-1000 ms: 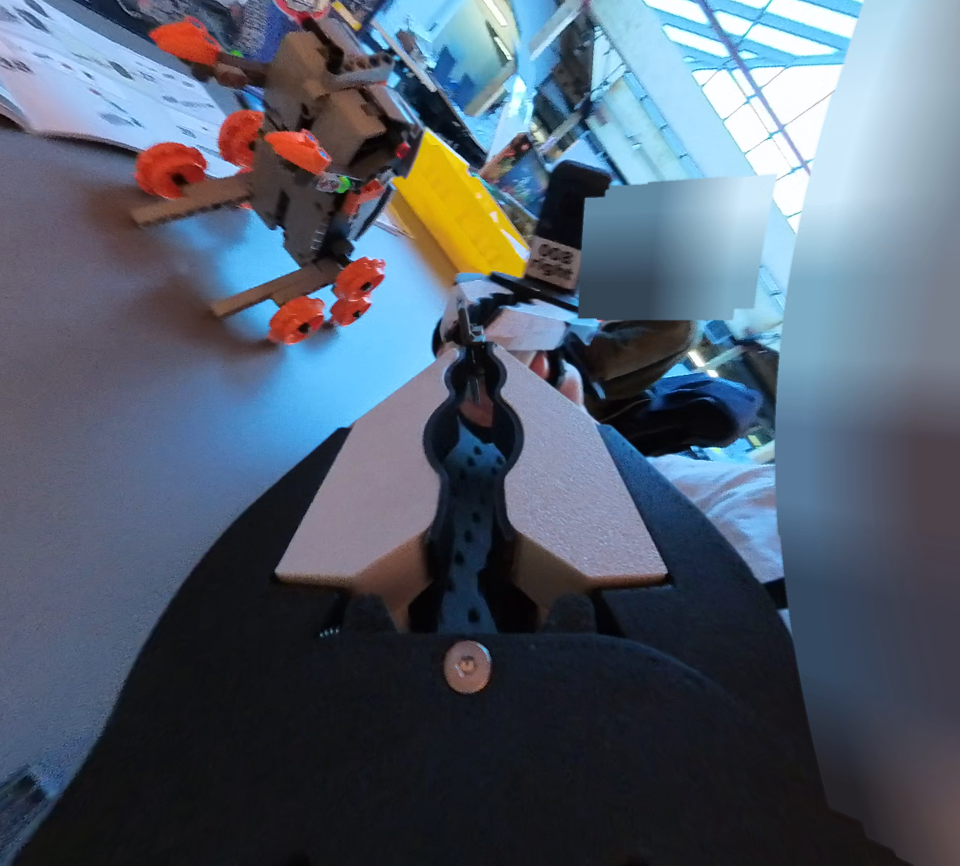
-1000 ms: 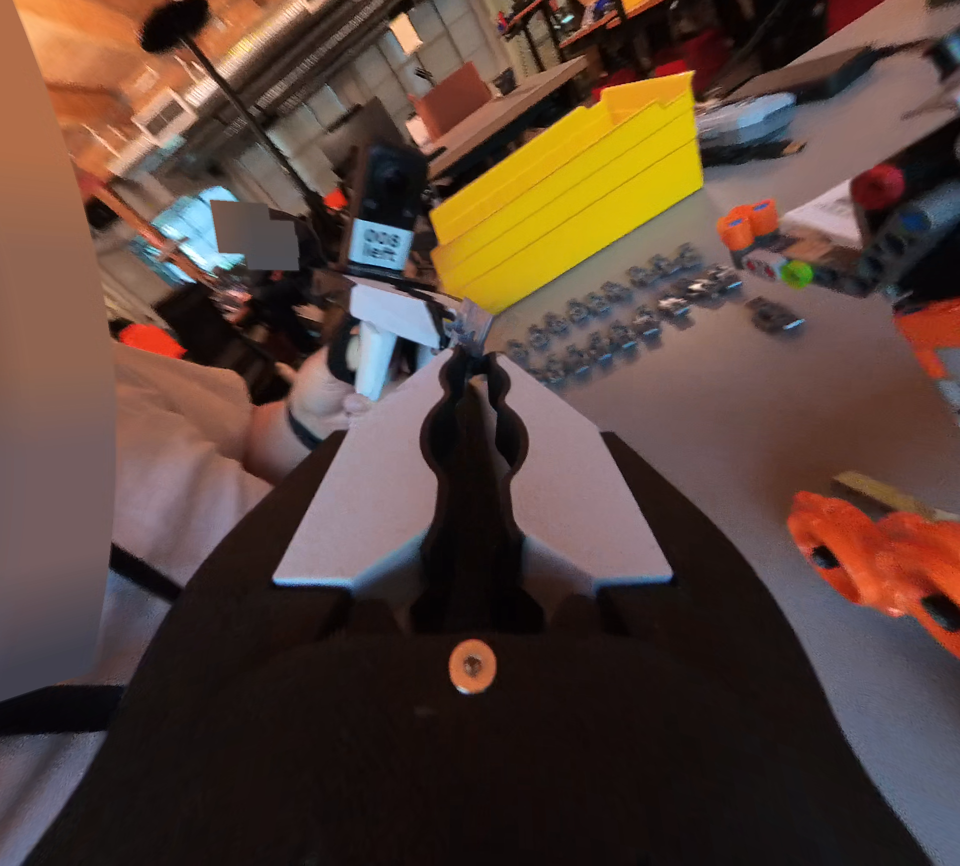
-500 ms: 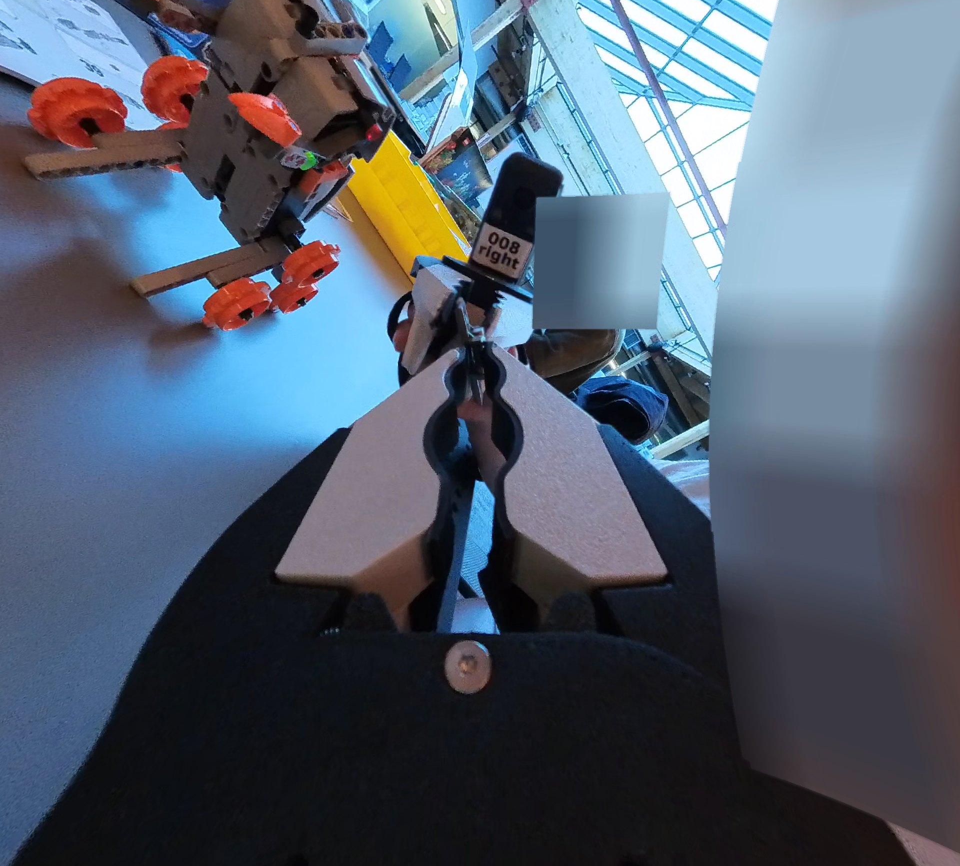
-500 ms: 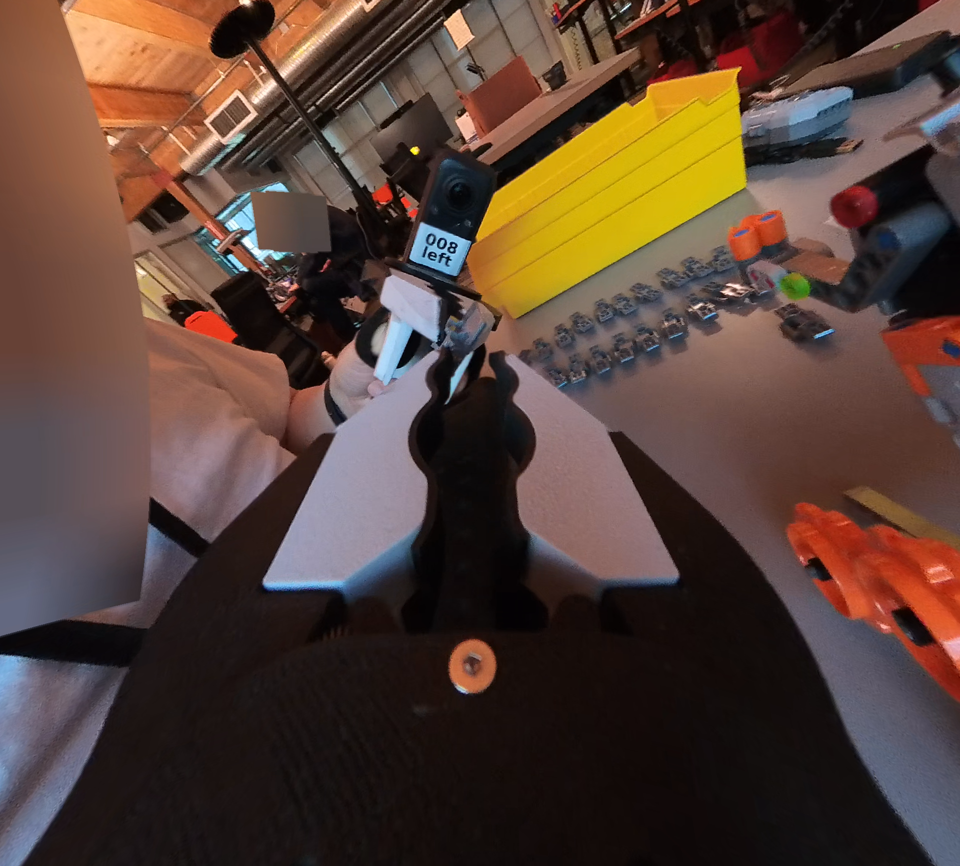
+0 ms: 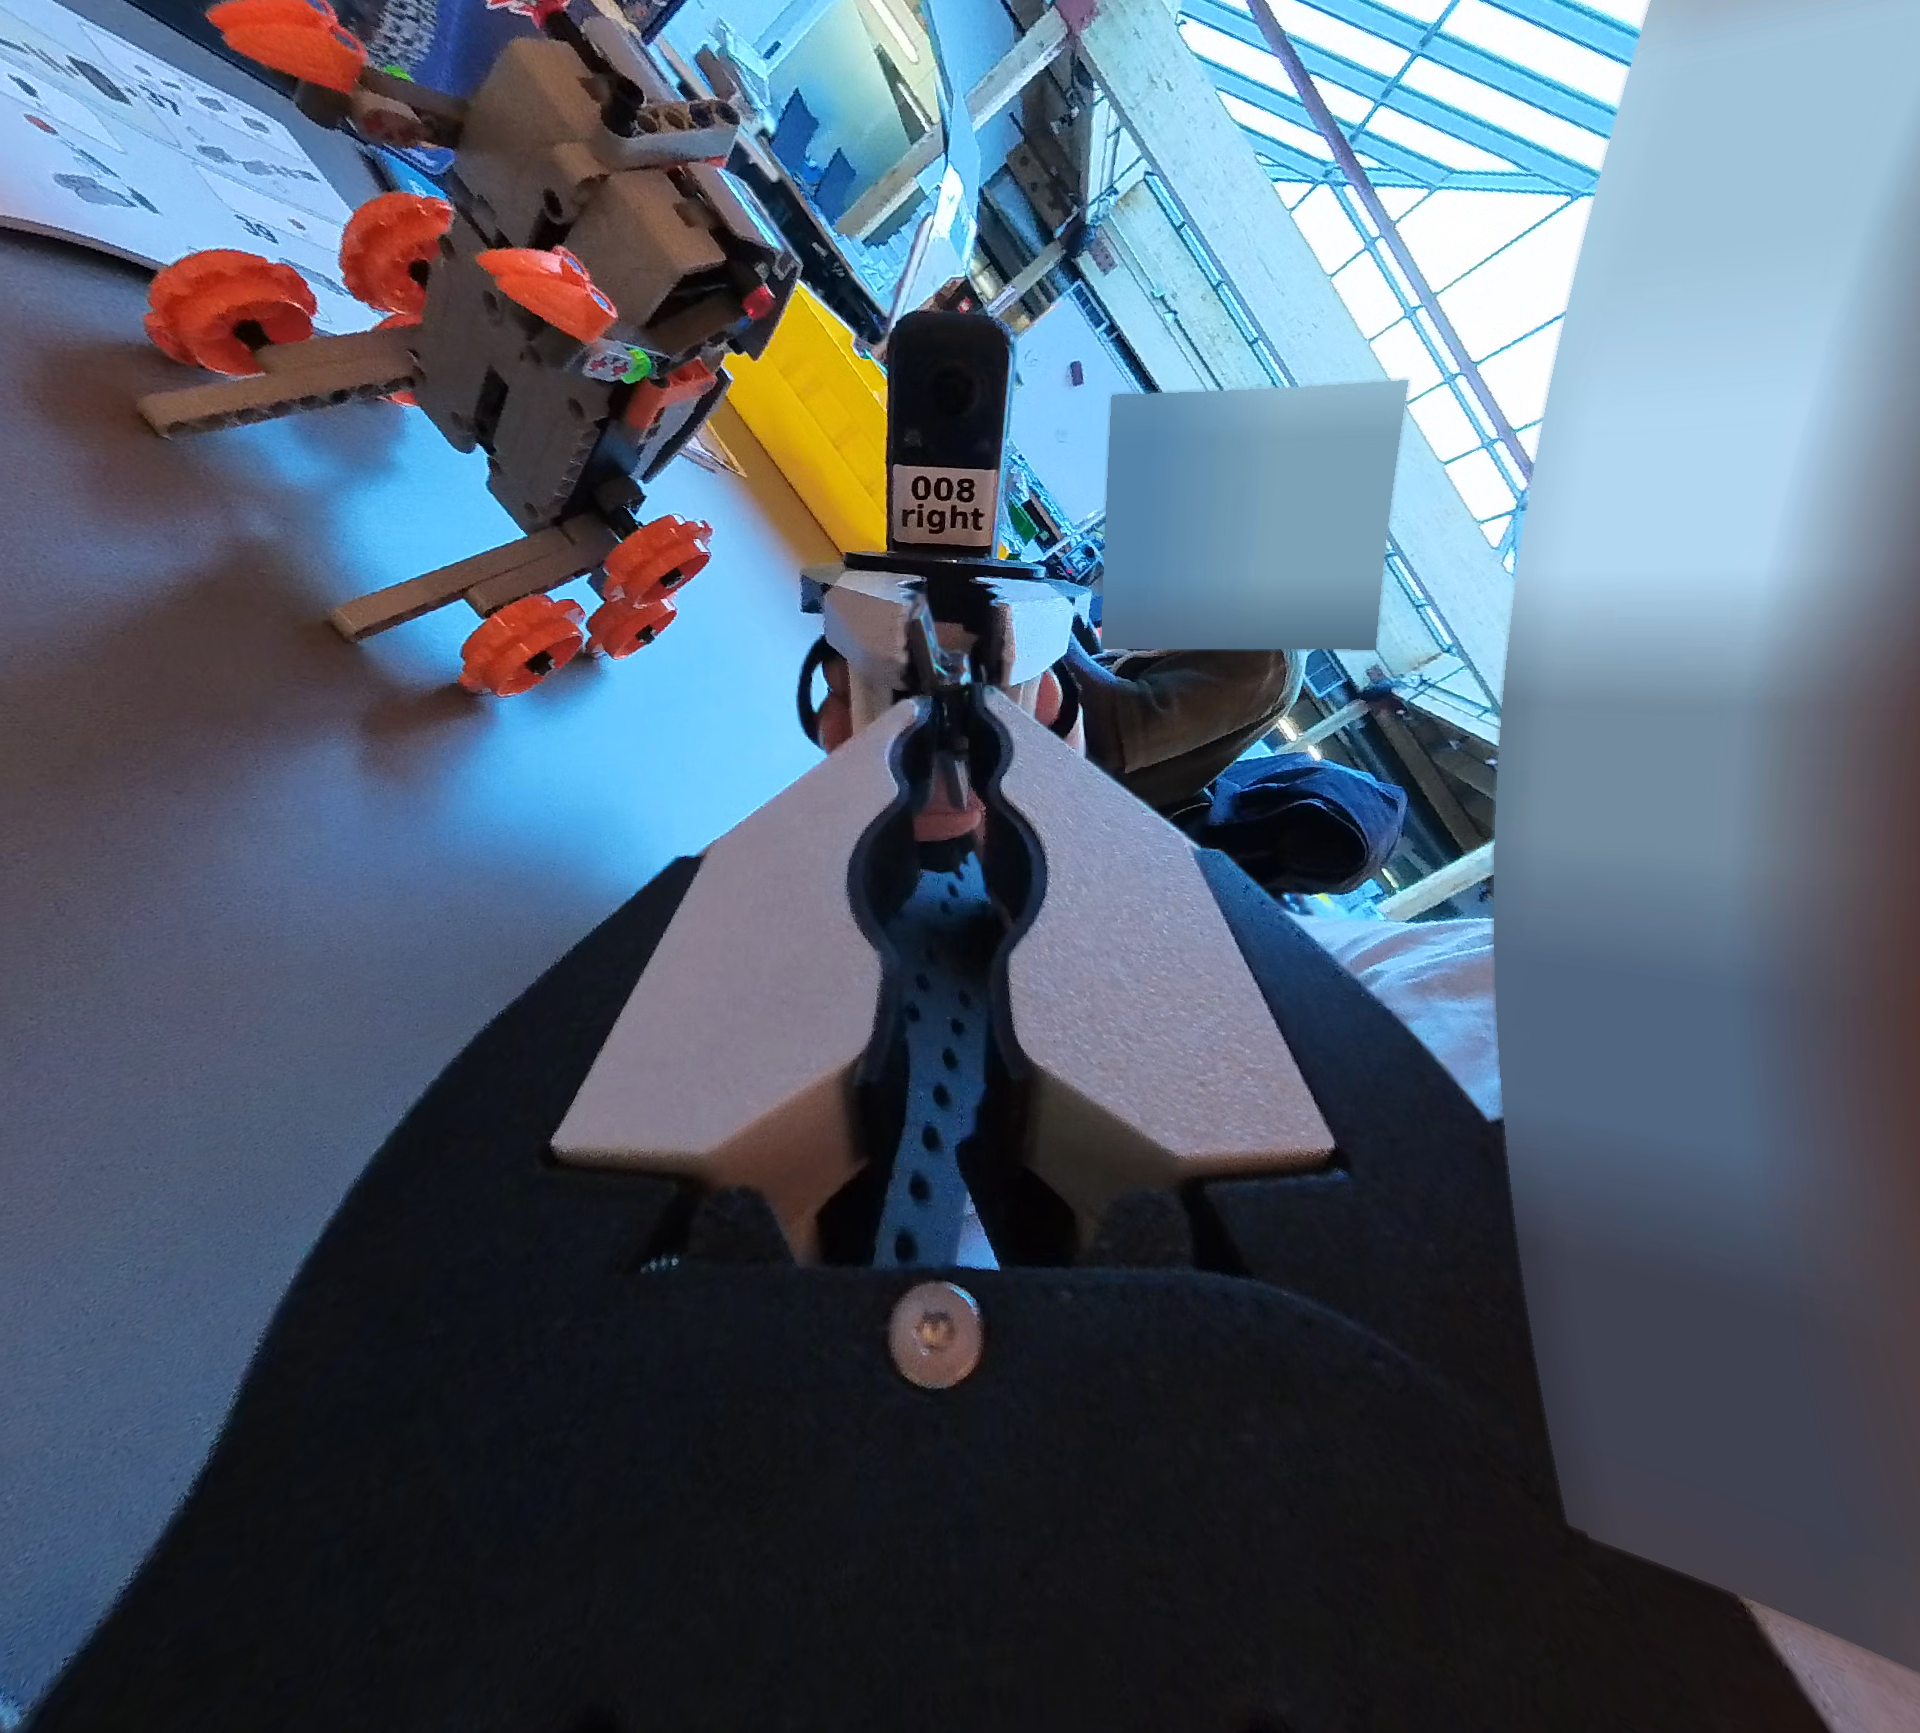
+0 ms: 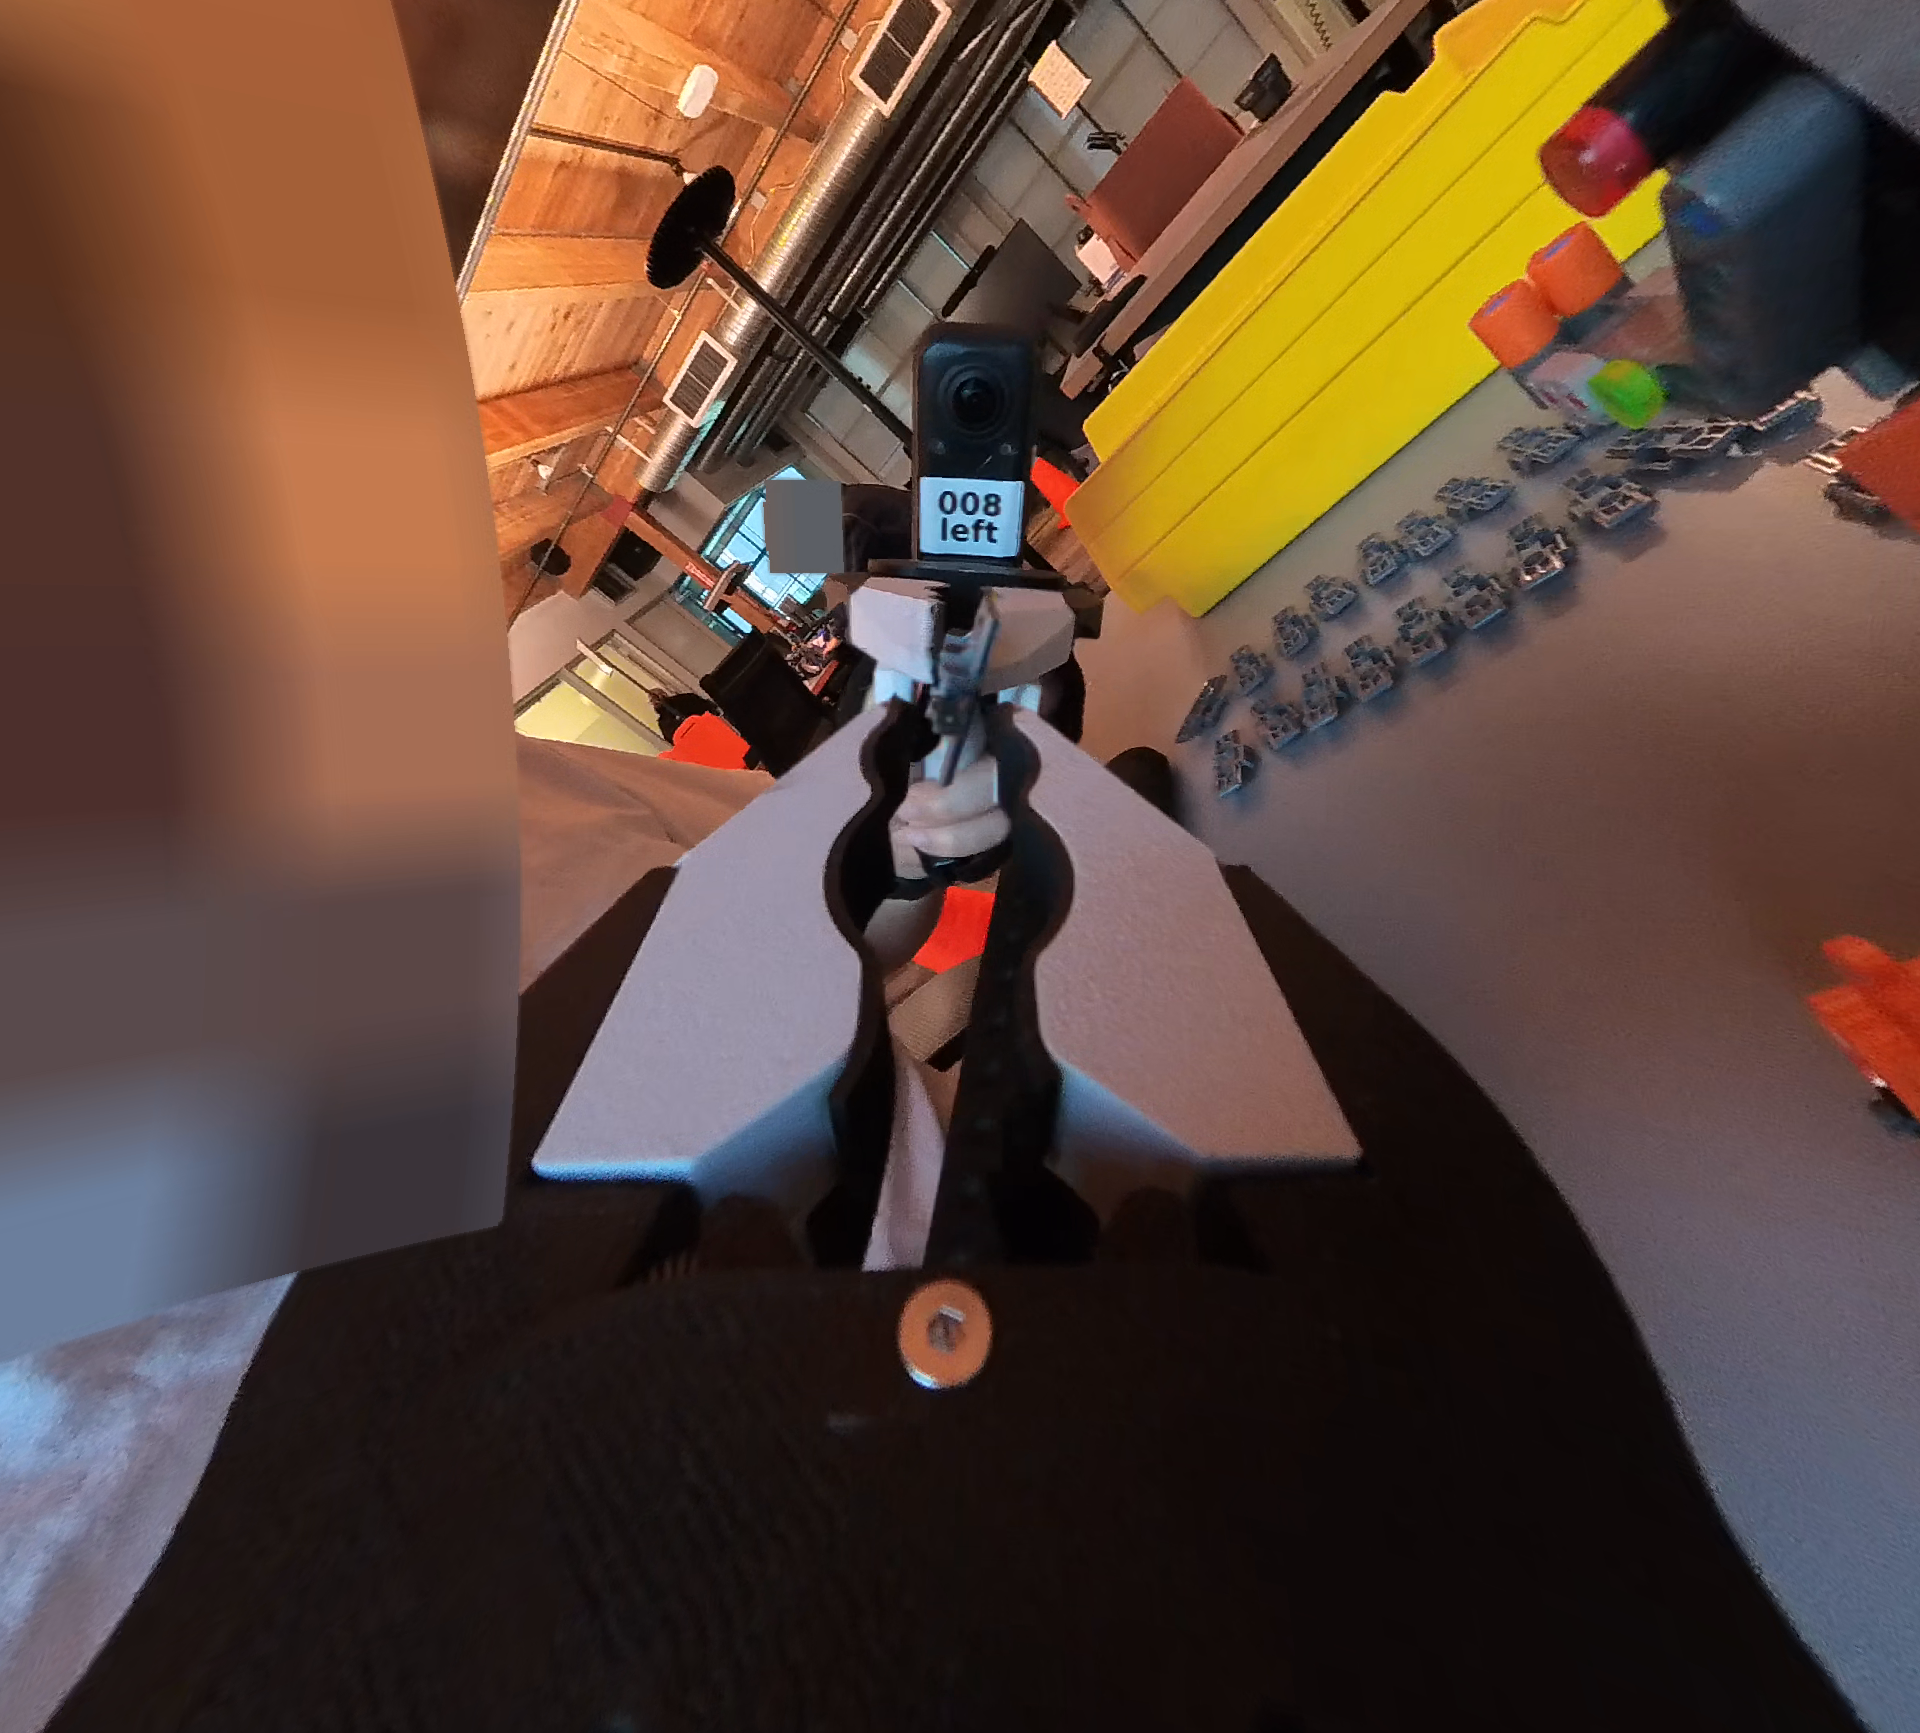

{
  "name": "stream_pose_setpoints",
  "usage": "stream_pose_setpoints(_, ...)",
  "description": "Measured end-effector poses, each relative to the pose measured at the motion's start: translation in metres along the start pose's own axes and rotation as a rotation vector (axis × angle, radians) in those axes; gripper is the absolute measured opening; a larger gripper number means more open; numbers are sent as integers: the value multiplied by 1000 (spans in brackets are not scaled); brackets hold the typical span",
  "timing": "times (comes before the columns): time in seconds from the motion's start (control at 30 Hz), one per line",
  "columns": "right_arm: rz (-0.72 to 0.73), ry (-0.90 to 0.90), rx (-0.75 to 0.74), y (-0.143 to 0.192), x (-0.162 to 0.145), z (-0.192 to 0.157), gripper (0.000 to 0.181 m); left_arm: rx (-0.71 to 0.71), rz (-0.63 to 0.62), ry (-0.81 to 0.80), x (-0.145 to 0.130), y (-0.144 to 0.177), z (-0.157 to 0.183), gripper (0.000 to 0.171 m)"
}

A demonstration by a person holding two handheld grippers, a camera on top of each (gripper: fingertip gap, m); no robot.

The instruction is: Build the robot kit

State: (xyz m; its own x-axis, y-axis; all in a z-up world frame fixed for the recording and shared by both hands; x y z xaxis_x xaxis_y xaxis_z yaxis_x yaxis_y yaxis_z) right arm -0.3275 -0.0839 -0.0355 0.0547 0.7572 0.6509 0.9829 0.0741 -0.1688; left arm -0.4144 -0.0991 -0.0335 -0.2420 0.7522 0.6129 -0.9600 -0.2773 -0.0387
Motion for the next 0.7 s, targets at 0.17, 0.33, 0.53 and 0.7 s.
stream_pose_setpoints(0.17, -28, 5, -24, -4, -5, 2, 13, 49, -9, -78, -2, -2, -1, 3)
stream_pose_setpoints(0.33, -28, 11, -35, -3, -6, 5, 7, 89, -16, -161, -3, -2, 0, 3)
stream_pose_setpoints(0.53, -43, 5, -24, -6, -7, 4, 18, 79, -19, -173, -5, -3, 2, 3)
stream_pose_setpoints(0.7, -63, 37, 0, -12, -9, -1, 9, 72, -18, -213, -8, -5, 5, 3)
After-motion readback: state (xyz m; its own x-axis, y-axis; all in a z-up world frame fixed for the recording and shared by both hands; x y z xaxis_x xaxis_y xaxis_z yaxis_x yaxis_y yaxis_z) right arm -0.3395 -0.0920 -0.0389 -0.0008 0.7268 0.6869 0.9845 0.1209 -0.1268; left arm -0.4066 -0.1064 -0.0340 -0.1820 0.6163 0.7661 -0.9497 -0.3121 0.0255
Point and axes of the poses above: each gripper's, where its closed fingertips meet, y back along the fingers, x out of its top, z = x × y across the jaws, the point moved 4 cm from there along y, back along the fingers, and after that the axes turned 3 degrees about x, right-handed, at the moved point
